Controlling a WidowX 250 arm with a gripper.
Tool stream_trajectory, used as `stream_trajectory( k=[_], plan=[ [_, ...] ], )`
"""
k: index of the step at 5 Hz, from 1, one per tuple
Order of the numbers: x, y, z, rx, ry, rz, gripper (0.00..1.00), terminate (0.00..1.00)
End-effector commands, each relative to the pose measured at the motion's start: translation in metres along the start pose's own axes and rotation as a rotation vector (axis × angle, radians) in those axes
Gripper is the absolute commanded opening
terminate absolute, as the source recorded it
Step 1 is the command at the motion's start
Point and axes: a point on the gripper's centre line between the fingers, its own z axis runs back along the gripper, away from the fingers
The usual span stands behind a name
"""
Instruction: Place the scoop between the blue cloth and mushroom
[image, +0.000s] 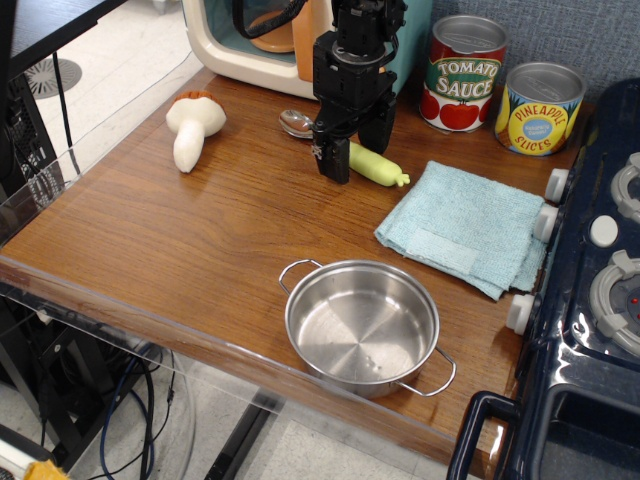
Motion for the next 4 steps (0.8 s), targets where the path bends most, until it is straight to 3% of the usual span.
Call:
stream_trajectory(
  k=[1, 2, 4],
  plan=[
    [0.001, 0.003, 0.097, -0.188, -0.048, 0.014, 1.0, 0.0],
    [0.005, 0.016, 0.115, -0.183, -0.069, 0.011, 1.0, 0.0],
    [0.005, 0.016, 0.115, -0.183, -0.069, 0.011, 1.0, 0.0]
  ],
)
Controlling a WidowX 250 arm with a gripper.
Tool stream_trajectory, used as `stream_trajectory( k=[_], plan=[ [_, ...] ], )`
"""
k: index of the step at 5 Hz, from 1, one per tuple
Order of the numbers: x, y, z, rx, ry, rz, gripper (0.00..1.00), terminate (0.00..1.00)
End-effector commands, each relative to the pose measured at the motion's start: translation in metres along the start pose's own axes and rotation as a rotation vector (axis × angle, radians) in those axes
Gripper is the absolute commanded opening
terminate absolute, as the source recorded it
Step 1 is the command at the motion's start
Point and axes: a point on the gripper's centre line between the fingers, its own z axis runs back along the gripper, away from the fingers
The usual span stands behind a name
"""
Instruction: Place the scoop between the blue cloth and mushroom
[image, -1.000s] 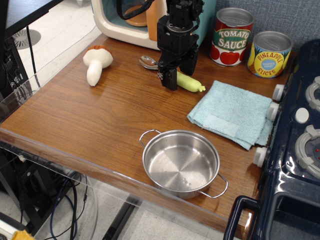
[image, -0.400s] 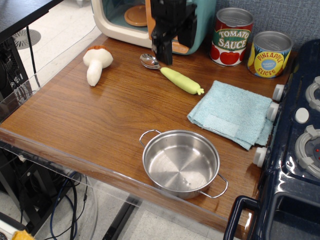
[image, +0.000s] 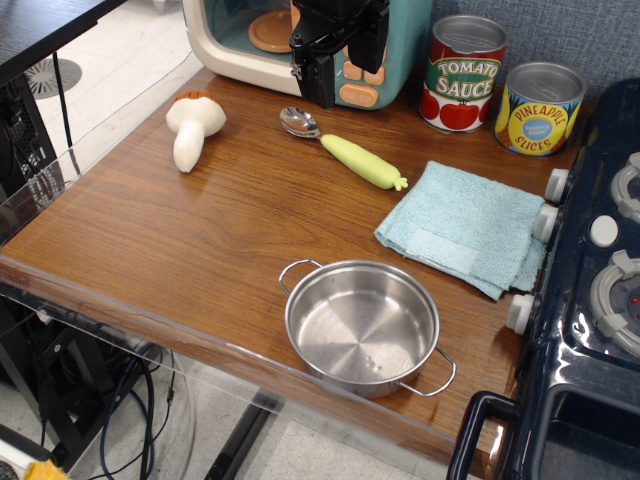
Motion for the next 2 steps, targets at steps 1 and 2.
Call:
stream_trajectory(
  k=[1, 2],
  plan=[
    [-0.0063, 0.0062, 0.0352, -0.069, -0.027, 0.016, 1.0, 0.0],
    [-0.0063, 0.0062, 0.0352, -0.069, -0.027, 0.016, 1.0, 1.0]
  ],
)
